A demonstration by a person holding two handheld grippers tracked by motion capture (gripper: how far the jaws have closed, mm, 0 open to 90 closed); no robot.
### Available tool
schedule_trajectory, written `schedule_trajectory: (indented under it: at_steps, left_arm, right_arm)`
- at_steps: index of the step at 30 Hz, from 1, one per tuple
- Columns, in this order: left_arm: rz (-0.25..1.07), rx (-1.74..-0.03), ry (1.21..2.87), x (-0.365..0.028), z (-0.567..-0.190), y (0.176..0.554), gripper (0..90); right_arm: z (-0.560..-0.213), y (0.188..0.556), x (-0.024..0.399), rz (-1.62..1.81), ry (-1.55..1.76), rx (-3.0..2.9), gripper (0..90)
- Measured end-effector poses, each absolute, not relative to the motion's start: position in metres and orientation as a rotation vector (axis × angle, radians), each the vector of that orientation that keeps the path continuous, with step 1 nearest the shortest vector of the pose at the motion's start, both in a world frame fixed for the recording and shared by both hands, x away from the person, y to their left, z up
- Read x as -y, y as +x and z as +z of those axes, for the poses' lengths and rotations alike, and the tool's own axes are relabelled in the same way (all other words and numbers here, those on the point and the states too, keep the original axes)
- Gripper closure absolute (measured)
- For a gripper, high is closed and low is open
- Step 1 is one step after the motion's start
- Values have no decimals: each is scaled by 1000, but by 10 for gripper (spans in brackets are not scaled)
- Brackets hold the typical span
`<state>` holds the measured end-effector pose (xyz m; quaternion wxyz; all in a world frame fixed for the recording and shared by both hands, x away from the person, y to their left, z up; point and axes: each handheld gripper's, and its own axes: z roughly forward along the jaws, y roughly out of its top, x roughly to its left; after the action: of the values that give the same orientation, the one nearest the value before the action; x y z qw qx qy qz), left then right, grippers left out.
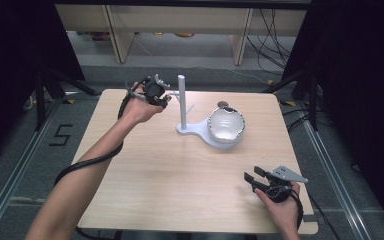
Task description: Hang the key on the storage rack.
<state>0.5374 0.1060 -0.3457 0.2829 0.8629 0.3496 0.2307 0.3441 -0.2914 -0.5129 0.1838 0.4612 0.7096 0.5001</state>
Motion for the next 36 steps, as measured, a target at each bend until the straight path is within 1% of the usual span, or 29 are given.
schedule_trajectory:
  at_steps: [11,16,18,20,21,36]
  left_arm:
    - [611,-961,2344,-104,-342,542,806]
    - [602,-934,2371,-102,-336,540,806]
    - [604,-933,2379,-102,-334,540,806]
    - [598,-939,2392,-102,-331,541,806]
    - [592,-941,2394,-101,-331,542,806]
    - [583,-908,2478,-90,-321,550,803]
  right_arm:
    - [-513,344,291,1413,1296,-2001,476]
    - [-514,345,292,1418,1299,-1999,476]
    - [-514,348,294,1412,1248,-2004,475]
    - [-514,347,294,1403,1253,-2014,475]
    - [-513,344,291,1414,1310,-2000,475]
    - [-514,348,296,1383,1234,-2001,475]
